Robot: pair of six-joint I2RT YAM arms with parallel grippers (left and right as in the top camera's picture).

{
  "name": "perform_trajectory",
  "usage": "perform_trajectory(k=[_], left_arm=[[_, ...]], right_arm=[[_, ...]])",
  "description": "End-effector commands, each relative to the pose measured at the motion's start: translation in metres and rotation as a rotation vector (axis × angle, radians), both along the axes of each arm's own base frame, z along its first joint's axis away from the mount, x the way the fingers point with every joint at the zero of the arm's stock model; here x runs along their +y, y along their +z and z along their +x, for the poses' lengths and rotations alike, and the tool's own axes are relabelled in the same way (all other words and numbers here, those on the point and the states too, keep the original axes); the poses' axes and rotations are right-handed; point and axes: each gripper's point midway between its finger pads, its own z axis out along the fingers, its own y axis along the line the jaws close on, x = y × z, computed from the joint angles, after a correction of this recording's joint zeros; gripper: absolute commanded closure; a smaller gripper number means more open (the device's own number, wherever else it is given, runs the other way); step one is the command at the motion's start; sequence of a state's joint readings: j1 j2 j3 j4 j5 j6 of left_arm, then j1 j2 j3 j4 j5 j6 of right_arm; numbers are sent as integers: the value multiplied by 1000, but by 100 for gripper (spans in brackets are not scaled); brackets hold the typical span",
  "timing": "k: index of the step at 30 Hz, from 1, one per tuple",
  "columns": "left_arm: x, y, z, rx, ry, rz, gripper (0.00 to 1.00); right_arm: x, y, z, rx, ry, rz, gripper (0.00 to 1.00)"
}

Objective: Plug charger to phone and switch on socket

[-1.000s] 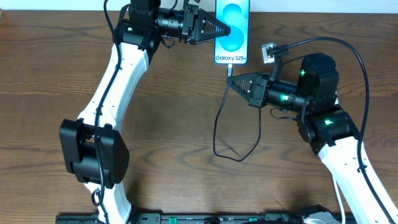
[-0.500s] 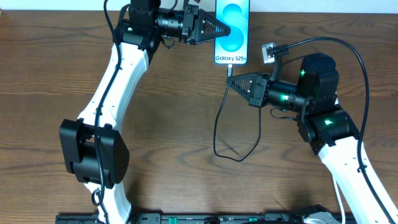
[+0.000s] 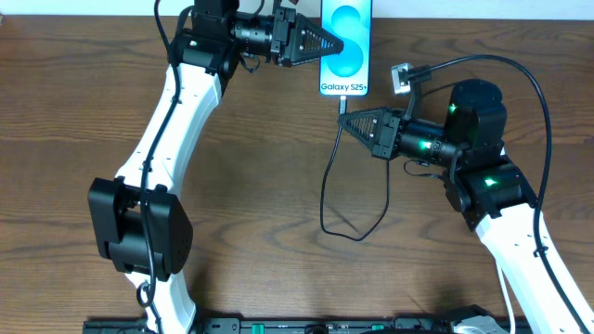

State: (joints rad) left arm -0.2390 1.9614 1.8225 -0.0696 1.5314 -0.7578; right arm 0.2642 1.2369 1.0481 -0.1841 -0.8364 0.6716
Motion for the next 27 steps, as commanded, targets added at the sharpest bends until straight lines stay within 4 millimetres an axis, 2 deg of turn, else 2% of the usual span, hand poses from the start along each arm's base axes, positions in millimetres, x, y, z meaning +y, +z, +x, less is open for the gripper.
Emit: perform_trajectory(k=[1, 16, 18, 20, 21, 22, 25, 27], left_arm=[[0, 18, -16, -52, -46, -22, 93], [0, 18, -17, -42, -47, -20, 93], [0, 18, -16, -43, -46, -20, 93], [0, 17, -16, -49, -46, -21, 93], [0, 17, -16, -49, -45, -21, 92], [0, 16, -15, -47, -45, -21, 93], [0, 13, -14, -69, -45, -24, 93], [0, 11, -11, -68, -35, -20, 93]], right_arm=[[-3, 18, 9, -61, -25, 13, 99], [-6, 20, 15, -95, -52, -1, 98], [-6, 19, 15, -90, -52, -3, 85], [-6, 16, 14, -76, -52, -7, 78], [-6, 16, 14, -77, -51, -10, 70], [-6, 15, 13, -76, -50, -15, 57], [-6, 11, 12, -63, -48, -21, 54], [-7, 8, 11, -57, -45, -30, 47]])
